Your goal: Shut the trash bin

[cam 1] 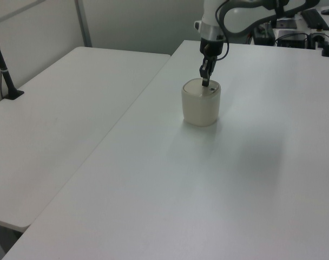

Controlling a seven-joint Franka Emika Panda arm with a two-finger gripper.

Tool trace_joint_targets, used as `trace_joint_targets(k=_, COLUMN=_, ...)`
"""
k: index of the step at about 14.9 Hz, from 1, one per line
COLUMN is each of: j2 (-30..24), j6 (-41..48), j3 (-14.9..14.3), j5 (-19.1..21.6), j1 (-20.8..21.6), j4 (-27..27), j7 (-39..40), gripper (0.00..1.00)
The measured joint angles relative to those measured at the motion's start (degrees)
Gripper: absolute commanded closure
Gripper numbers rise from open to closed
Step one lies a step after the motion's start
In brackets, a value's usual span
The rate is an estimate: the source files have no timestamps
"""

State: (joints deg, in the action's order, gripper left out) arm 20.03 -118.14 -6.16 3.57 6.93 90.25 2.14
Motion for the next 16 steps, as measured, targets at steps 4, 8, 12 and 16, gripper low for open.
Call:
trace_joint_targets(k=4, j2=-8.05, j6=12.69, j3=-0.57, j5=0.0, j1=-0.38, j4=0.02, j7=0.0, gripper=0.0)
trace_joint_targets(k=8, j2=-15.68, j6=20.14, j3=-0.57, j5=-0.08, j1=-0.56, j4=3.21, j7=-0.02, gripper=0.0)
trace_joint_targets(k=12, j2=-19.37, j6=20.63, j3=-0.63, j5=-0.11, j1=-0.88, j4=6.21, j7=-0.67, gripper=0.0)
trace_joint_targets(k=16, j2=-20.67, j6=23.07, j3=-0.69, j5=-0.12, j1=-1.58, j4=6.95, j7=-1.12, gripper=0.0)
